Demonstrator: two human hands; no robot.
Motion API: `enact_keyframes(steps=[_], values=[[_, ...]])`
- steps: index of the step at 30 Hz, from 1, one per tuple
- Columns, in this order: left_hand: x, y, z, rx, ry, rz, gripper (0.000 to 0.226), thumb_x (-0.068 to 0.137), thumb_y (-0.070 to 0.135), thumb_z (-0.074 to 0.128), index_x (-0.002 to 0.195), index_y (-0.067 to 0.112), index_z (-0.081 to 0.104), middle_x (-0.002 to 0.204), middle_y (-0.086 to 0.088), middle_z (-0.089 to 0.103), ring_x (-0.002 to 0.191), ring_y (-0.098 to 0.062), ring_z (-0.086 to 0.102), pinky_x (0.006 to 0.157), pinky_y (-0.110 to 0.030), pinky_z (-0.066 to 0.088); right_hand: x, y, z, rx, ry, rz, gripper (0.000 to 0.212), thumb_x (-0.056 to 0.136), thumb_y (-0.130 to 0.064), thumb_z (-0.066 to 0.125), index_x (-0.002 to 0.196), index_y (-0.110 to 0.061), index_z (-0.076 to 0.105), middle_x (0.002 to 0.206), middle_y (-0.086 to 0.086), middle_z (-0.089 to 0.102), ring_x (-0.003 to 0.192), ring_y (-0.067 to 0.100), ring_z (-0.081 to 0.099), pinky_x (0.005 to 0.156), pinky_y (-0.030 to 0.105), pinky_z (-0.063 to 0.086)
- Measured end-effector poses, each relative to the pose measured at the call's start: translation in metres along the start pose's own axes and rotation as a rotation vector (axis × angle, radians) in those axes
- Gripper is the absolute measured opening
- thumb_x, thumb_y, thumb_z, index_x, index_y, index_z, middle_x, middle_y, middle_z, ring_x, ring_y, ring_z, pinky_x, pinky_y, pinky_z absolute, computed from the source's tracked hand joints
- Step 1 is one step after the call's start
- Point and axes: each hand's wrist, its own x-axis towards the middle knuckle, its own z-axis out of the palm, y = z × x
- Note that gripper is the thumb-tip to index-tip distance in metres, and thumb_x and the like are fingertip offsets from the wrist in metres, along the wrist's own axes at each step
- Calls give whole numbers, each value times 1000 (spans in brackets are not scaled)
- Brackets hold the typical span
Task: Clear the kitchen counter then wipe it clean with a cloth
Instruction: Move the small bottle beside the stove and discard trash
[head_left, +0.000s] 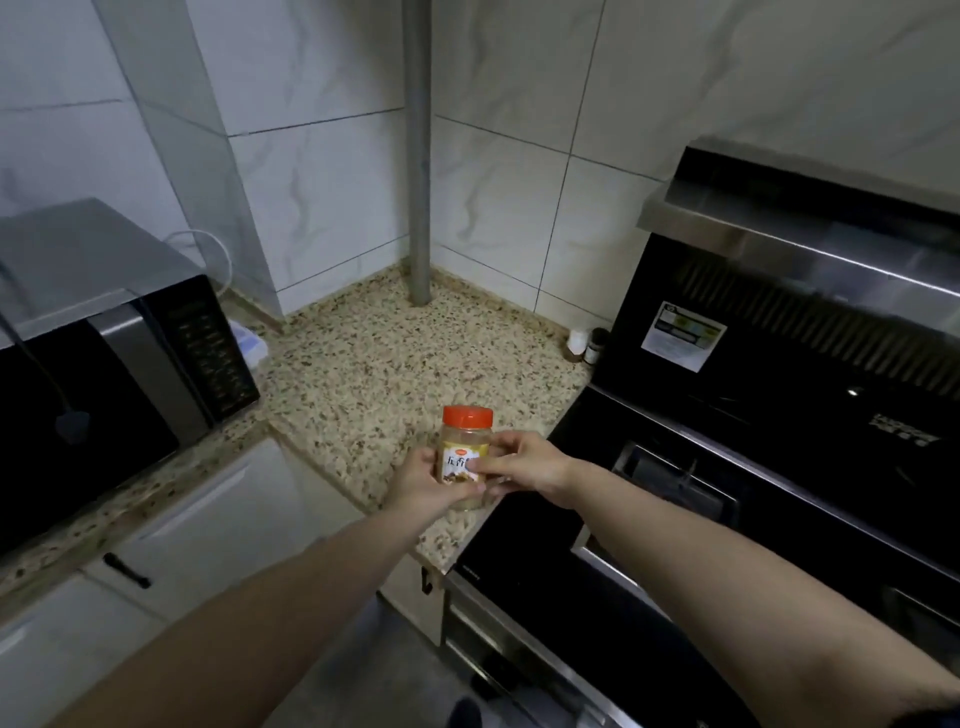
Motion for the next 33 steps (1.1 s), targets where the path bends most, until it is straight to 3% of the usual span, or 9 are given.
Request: enact_keyframes(steps=[2, 4, 8, 13, 17, 22, 25, 29, 33], values=[[23, 6, 4, 11, -22, 16, 53, 61, 8, 91, 84, 26, 46, 93, -3, 65, 78, -12, 62, 66, -24, 55, 20, -4, -9, 12, 20, 12, 45, 85, -10, 75, 128, -8, 61, 84, 1, 68, 67, 11, 67, 61, 21, 57], [49, 13, 8, 7, -49, 16, 49, 64, 0, 87, 82, 24, 48, 92, -5, 67, 77, -14, 63, 63, -23, 53, 40, -10, -20, 16, 40, 22, 46, 83, -14, 78, 126, -10, 63, 84, 1, 66, 70, 12, 67, 59, 19, 56], [97, 26, 10, -36, -151, -13, 42, 64, 7, 90, 92, 18, 60, 88, 2, 74, 83, -11, 71, 70, -28, 58, 73, -25, -39, -3, 68, 28, 42, 79, -22, 82, 118, -18, 68, 91, 7, 65, 81, 24, 59, 63, 27, 53], [141, 41, 23, -78, -309, 19, 45, 69, 8, 87, 108, 19, 67, 98, 1, 75, 82, -4, 72, 65, -20, 55, 101, -42, -64, -27, 126, 4, 34, 83, -15, 78, 115, -13, 67, 82, 0, 64, 69, 17, 60, 57, 23, 50], [181, 46, 36, -24, -335, 14, 78, 47, 33, 97, 117, 20, 63, 106, 0, 74, 101, -22, 70, 83, -39, 58, 116, -48, -93, -4, 206, 21, 30, 89, -14, 69, 119, -10, 66, 87, 7, 63, 67, 13, 58, 61, 26, 49], [244, 61, 62, 52, -405, -4, 64, 65, 8, 89, 116, 20, 53, 106, -1, 68, 93, -16, 66, 72, -28, 51, 137, -43, -126, 207, 499, 82, 25, 94, -21, 64, 117, -13, 67, 101, 8, 68, 74, 15, 63, 64, 26, 55], [272, 65, 73, 138, -415, 7, 68, 62, 12, 91, 117, 24, 51, 102, 2, 67, 90, -16, 65, 69, -28, 50, 144, -40, -133, 318, 593, 116, 24, 96, -23, 61, 117, -10, 67, 103, 7, 69, 85, 21, 63, 78, 36, 54], [324, 73, 98, 267, -498, 39, 75, 60, 9, 91, 124, 16, 52, 109, -3, 67, 96, -24, 64, 80, -36, 53, 164, -44, -142, 446, 714, 150, 17, 98, -22, 58, 111, -16, 66, 104, 6, 69, 83, 20, 63, 73, 30, 51], [363, 86, 124, 349, -469, 88, 71, 61, 10, 90, 121, 17, 54, 108, -3, 67, 92, -25, 63, 80, -36, 51, 179, -37, -146, 553, 763, 157, 26, 98, -26, 57, 121, -15, 65, 113, 7, 71, 88, 19, 68, 76, 30, 53]])
